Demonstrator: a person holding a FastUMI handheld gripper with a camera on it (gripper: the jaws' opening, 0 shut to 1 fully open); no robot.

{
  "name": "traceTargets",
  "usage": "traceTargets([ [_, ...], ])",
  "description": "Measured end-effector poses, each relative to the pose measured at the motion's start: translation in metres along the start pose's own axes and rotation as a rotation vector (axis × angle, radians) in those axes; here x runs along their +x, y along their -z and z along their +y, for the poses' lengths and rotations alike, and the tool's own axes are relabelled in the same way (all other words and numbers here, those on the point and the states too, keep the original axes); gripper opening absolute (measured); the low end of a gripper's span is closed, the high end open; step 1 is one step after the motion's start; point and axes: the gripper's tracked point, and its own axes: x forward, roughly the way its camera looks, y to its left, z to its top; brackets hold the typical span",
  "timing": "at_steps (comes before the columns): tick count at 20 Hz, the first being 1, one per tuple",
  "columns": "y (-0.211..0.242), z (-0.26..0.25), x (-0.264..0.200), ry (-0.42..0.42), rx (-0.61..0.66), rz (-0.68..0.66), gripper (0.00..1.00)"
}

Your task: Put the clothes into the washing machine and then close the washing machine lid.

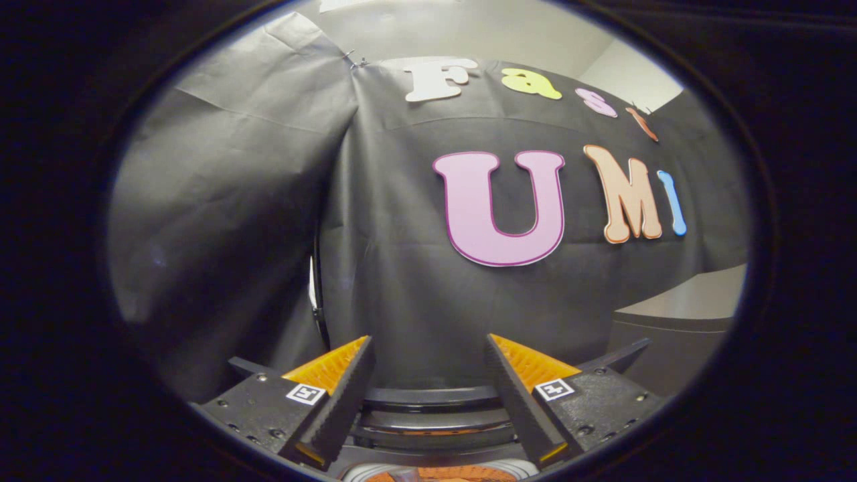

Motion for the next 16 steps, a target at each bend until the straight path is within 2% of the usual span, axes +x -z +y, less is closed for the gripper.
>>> traceTargets([
  [16, 0.016, 0.003, -0.035, -0.038, 0.001, 0.026, 0.98],
])
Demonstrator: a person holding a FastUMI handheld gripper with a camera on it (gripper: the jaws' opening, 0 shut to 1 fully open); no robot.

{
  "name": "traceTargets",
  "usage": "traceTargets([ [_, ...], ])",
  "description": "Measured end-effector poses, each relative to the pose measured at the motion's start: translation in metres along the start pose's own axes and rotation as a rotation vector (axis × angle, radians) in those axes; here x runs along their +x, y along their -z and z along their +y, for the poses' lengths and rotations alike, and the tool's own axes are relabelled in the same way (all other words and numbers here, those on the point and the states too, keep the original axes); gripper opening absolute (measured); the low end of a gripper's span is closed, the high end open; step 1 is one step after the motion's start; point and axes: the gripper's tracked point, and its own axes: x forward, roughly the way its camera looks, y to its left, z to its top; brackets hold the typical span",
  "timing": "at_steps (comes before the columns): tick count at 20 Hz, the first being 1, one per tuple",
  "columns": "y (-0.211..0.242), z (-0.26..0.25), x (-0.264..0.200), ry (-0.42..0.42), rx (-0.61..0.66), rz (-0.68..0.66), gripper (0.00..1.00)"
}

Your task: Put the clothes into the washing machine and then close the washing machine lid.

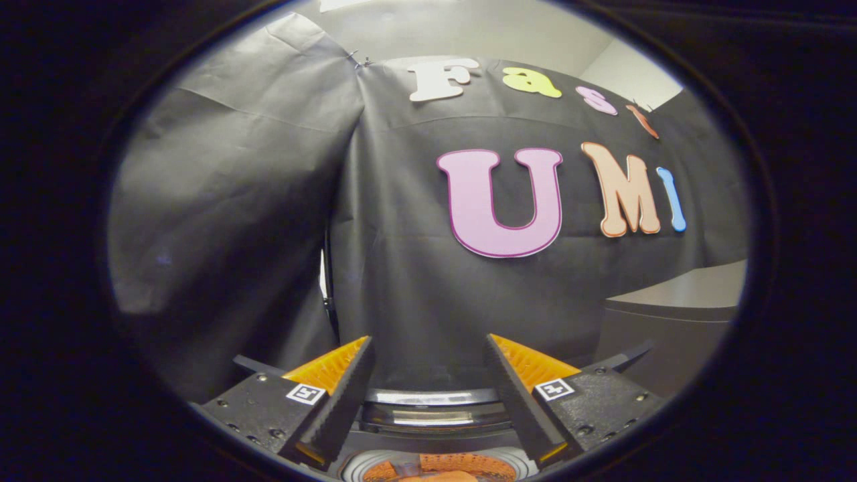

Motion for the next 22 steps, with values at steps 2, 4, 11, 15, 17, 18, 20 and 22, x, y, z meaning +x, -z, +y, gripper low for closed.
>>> traceTargets([
  [2, 0.005, 0.002, -0.008, -0.019, -0.001, 0.017, 0.98],
  [4, 0.015, -0.004, -0.018, -0.020, 0.005, 0.048, 0.98],
  [11, 0.079, -0.041, -0.066, 0.061, -0.018, 0.255, 0.97],
  [15, 0.083, -0.053, -0.086, 0.091, -0.031, 0.252, 0.97],
  [17, 0.085, -0.046, -0.095, 0.061, -0.036, 0.266, 0.97],
  [18, 0.084, -0.044, -0.101, 0.065, -0.052, 0.267, 0.97],
  [20, 0.081, -0.044, -0.110, 0.064, -0.088, 0.281, 0.97],
  [22, 0.071, -0.035, -0.121, 0.031, -0.094, 0.253, 0.97],
])
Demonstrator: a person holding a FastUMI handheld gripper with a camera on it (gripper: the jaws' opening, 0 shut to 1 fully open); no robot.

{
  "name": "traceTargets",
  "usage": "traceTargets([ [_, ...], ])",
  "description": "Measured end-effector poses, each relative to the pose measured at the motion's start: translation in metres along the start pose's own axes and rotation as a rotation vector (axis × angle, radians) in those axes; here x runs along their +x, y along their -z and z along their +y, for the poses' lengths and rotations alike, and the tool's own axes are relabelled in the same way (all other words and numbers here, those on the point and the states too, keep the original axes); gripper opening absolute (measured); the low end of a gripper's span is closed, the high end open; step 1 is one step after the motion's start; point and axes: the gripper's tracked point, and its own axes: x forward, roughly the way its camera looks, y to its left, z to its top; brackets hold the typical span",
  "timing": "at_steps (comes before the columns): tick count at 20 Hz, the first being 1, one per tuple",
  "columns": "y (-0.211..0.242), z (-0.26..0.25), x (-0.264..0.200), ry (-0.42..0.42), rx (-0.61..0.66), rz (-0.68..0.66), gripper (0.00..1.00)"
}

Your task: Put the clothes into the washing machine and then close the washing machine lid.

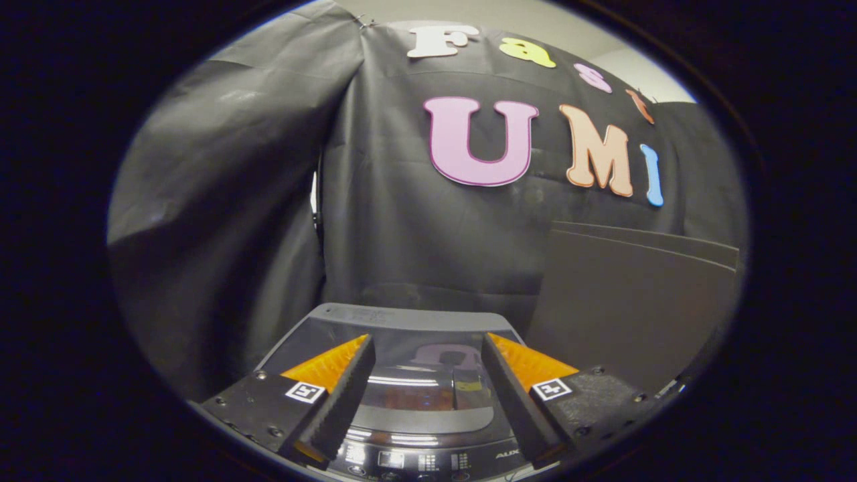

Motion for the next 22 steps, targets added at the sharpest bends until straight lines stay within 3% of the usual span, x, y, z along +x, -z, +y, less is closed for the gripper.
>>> traceTargets([
  [5, -0.014, 0.009, -0.032, -0.044, -0.028, -0.015, 0.97],
  [10, -0.017, 0.027, -0.071, -0.173, 0.048, 0.025, 0.97],
  [19, -0.048, -0.009, -0.134, -0.119, 0.063, -0.042, 0.97],
  [22, -0.061, -0.033, -0.152, -0.051, 0.114, -0.083, 0.97],
])
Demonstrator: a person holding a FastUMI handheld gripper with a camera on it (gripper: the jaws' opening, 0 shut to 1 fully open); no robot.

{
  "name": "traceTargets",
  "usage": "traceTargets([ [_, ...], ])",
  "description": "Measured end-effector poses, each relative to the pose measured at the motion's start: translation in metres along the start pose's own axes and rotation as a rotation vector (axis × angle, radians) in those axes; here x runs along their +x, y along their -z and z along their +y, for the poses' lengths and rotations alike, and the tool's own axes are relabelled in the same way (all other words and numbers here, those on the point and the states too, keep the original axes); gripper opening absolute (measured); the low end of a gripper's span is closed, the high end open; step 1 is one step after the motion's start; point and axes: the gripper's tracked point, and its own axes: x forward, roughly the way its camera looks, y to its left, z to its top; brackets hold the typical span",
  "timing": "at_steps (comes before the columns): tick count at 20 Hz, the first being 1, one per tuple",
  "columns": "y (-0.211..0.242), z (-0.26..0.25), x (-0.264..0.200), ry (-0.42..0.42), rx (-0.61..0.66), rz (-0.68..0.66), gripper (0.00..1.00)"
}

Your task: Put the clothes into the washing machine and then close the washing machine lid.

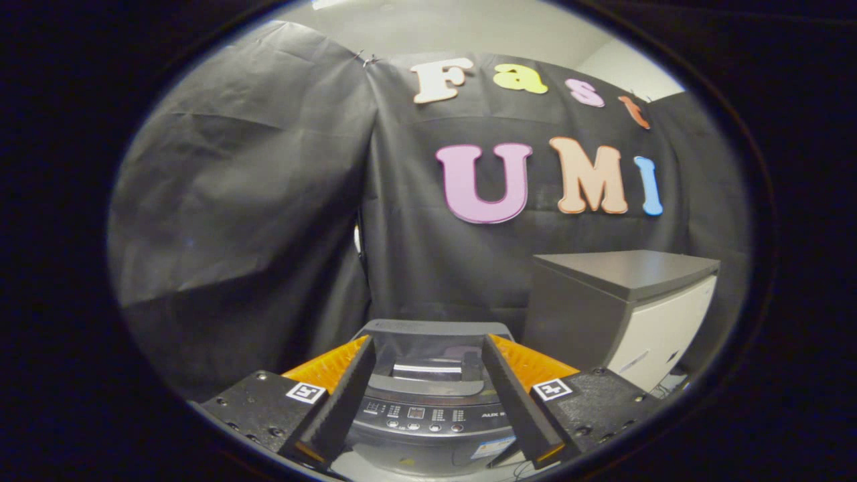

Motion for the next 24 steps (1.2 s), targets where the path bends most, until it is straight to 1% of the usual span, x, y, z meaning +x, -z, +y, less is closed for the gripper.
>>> traceTargets([
  [2, -0.011, -0.016, -0.012, 0.060, 0.014, -0.030, 0.97],
  [6, -0.032, -0.035, -0.033, 0.100, 0.013, -0.097, 0.96],
  [18, -0.029, -0.073, -0.094, 0.117, 0.028, -0.061, 0.96],
  [21, -0.033, -0.081, -0.111, 0.150, -0.006, -0.062, 0.96],
  [24, -0.036, -0.076, -0.117, 0.143, -0.042, -0.065, 0.96],
])
